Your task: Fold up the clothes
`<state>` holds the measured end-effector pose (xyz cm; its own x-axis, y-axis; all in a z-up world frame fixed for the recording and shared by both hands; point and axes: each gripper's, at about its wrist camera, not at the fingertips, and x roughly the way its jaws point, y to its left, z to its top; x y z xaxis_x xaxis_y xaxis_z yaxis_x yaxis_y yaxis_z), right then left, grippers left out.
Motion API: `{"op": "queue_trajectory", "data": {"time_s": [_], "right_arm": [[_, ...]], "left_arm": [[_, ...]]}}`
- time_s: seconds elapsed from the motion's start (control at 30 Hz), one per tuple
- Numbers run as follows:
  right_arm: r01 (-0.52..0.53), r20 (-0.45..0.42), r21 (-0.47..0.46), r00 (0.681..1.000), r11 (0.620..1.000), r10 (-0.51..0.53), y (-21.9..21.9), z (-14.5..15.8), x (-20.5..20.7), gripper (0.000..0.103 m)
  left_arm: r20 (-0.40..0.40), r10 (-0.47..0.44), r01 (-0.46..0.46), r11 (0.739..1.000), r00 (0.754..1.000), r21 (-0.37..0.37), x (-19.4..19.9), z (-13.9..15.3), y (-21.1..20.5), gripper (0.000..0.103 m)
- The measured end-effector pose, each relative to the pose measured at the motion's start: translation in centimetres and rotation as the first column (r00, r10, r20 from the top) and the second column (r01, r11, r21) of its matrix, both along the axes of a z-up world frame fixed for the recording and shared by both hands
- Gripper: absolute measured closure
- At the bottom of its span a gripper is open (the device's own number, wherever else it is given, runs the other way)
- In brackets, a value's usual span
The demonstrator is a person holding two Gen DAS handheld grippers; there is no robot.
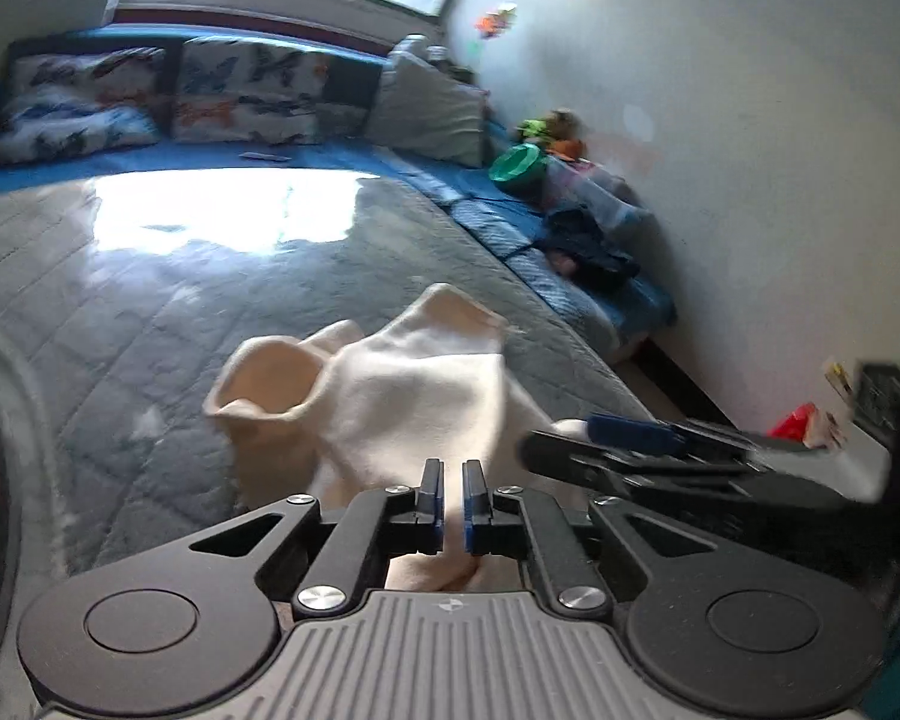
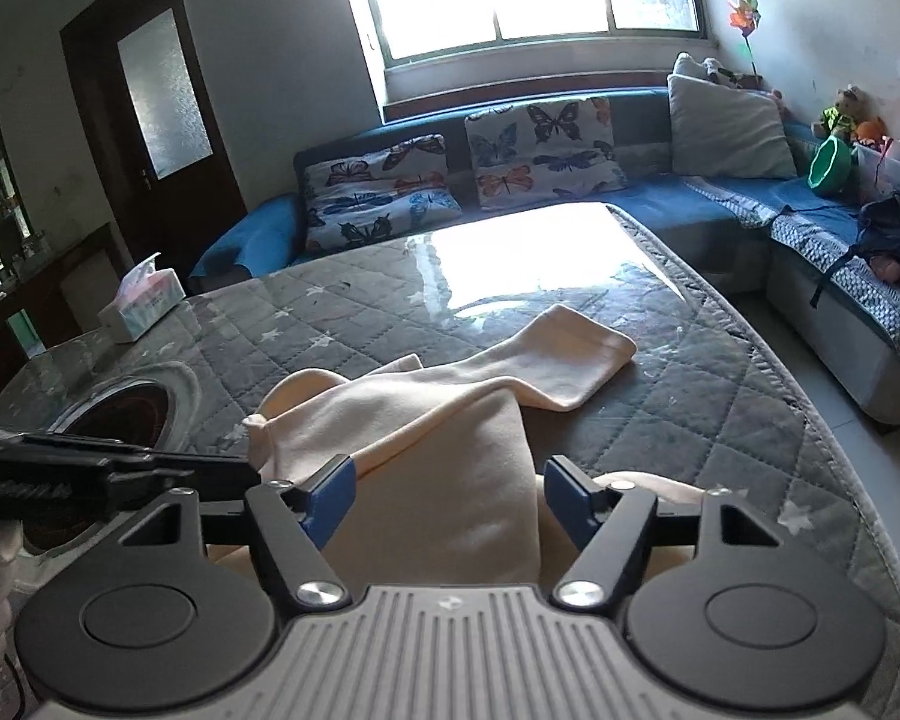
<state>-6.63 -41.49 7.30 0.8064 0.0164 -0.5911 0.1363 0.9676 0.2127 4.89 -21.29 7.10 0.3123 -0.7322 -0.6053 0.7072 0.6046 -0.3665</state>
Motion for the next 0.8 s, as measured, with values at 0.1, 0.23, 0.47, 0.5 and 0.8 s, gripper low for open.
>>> {"op": "queue_trajectory", "data": {"time_s": [0.1, 0.23, 0.47, 0.5, 0.8], "right_arm": [[0.002, -0.012, 0.006, 1.0, 1.0, -0.002, -0.7, -0.3, 0.6, 0.04], [-0.013, -0.032, 0.03, 0.999, 0.999, 0.014, -1.6, -0.9, 1.4, 0.051], [-0.01, -0.038, 0.056, 0.999, 0.998, 0.012, -2.1, -1.6, 2.3, 0.074], [-0.003, -0.04, 0.056, 0.999, 0.998, 0.005, -2.1, -1.7, 2.4, 0.074], [-0.013, -0.002, 0.015, 1.0, 1.0, 0.013, -0.9, -1.0, 2.3, 0.089]], "left_arm": [[0.047, -0.046, 0.045, 0.998, 0.998, 0.032, -0.4, -0.1, -1.3, 0.09], [0.086, -0.073, 0.063, 0.992, 0.994, 0.105, -0.1, -1.0, -3.2, 0.088], [0.046, -0.001, -0.001, 0.999, 0.999, 0.048, 1.6, -1.7, -1.1, 0.1], [0.049, 0.012, -0.014, 0.999, 0.999, 0.048, 1.6, -1.7, -0.8, 0.1], [0.054, 0.142, -0.142, 0.99, 0.988, 0.006, 1.2, -0.7, 3.2, 0.101]]}}
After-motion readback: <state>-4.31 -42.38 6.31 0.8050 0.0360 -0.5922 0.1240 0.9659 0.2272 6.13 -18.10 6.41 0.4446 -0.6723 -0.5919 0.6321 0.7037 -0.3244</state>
